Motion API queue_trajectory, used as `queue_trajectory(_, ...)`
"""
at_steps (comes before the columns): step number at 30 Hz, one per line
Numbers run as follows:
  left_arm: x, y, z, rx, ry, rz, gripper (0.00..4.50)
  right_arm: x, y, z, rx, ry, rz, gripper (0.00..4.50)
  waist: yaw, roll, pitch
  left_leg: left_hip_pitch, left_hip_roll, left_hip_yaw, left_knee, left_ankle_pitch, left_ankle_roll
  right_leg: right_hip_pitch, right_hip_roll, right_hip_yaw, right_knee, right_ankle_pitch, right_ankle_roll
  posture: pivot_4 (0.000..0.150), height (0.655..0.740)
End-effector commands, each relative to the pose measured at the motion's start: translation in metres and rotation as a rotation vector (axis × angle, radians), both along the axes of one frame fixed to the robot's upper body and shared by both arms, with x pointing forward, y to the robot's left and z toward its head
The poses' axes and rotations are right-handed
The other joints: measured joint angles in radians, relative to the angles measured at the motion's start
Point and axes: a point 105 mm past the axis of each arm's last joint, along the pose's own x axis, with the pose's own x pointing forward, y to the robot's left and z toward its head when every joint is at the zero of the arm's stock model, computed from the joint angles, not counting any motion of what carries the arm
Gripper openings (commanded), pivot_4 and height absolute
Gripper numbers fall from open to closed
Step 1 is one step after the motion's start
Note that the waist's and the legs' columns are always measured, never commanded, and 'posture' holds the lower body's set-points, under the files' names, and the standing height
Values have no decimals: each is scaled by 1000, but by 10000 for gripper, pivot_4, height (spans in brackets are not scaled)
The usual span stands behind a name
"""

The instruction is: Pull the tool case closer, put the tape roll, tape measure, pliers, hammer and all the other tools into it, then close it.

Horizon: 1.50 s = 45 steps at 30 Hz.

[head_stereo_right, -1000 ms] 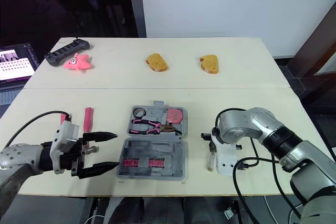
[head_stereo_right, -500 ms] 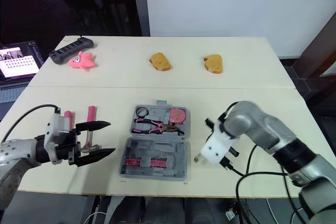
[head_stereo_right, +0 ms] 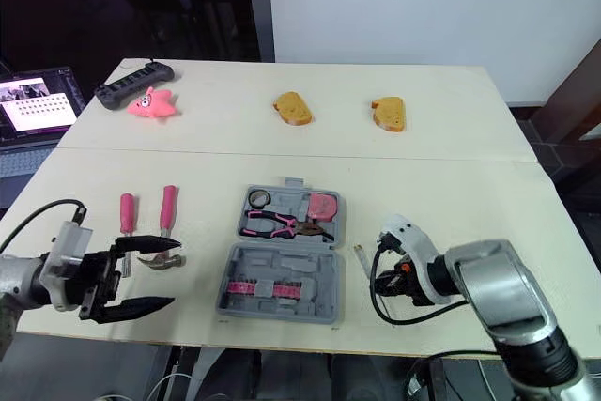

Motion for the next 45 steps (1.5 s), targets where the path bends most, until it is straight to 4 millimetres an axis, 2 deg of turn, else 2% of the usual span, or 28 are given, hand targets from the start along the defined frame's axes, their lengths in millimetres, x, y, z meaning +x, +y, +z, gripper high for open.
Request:
queue_trajectory(1, 1, 0, 7, -12, -48, -27, 45000, 11, -14, -5, -71, -95, -189, 438, -5, 0, 0, 0, 0, 0, 0, 0, 0, 0, 0, 0, 0, 0, 0, 1500, 7400)
queue_trajectory(11, 3, -3, 6, -8, -58, -41, 45000, 26, 1, -21, -73, -93, -293, 438, -6, 0, -1, 0, 0, 0, -1, 0, 0, -1, 1, 0, 1, 0, 0, 1500, 7400)
queue_trajectory(16, 3, -3, 4, -2, -55, -38, 45000, 24, -5, -25, -94, -83, -330, 23623, -7, -5, -5, 1, 1, 0, -1, 0, 0, 0, 1, 0, 1, 0, -1, 1500, 7400)
queue_trajectory(20, 2, -1, 3, 1, -49, -32, 45000, 19, -3, -10, -73, -164, -331, 42337, -1, -6, -5, 1, 0, 0, 0, 0, 0, 1, 0, 0, 0, -1, -3, 1500, 7400)
queue_trajectory(21, 2, -1, 3, 2, -46, -29, 45000, 17, -2, -7, -73, -187, -329, 44735, 1, -6, -5, 1, 0, 0, 0, 0, 0, 1, 0, 0, 0, -1, -3, 1500, 7400)
queue_trajectory(27, 4, 2, 5, -1, -46, -5, 45000, -11, 12, 9, -203, -379, -371, 44735, -7, -4, -5, 0, 1, 0, -3, 0, 0, -2, 1, 0, 1, 0, 0, 1500, 7400)
queue_trajectory(33, 8, -1, 4, -8, -38, -8, 45000, -14, 30, 5, -94, -377, -581, 44735, -12, -4, -5, 0, 1, 0, -2, 0, 0, -2, 1, 0, 1, -2, -4, 1500, 7400)
queue_trajectory(38, 17, -2, 8, -12, -44, -17, 45000, -18, 16, -15, -130, -352, -695, 44735, -4, -4, -5, 0, 1, 0, -3, 0, 0, -2, 1, 0, 0, -2, -4, 1500, 7400)
queue_trajectory(45, 23, -1, 9, -4, -48, -28, 45000, -7, 26, -46, -112, -401, -676, 44735, -27, -5, -5, 1, 2, 0, -4, 0, 0, -2, 1, 0, 1, -2, -4, 1500, 7400)
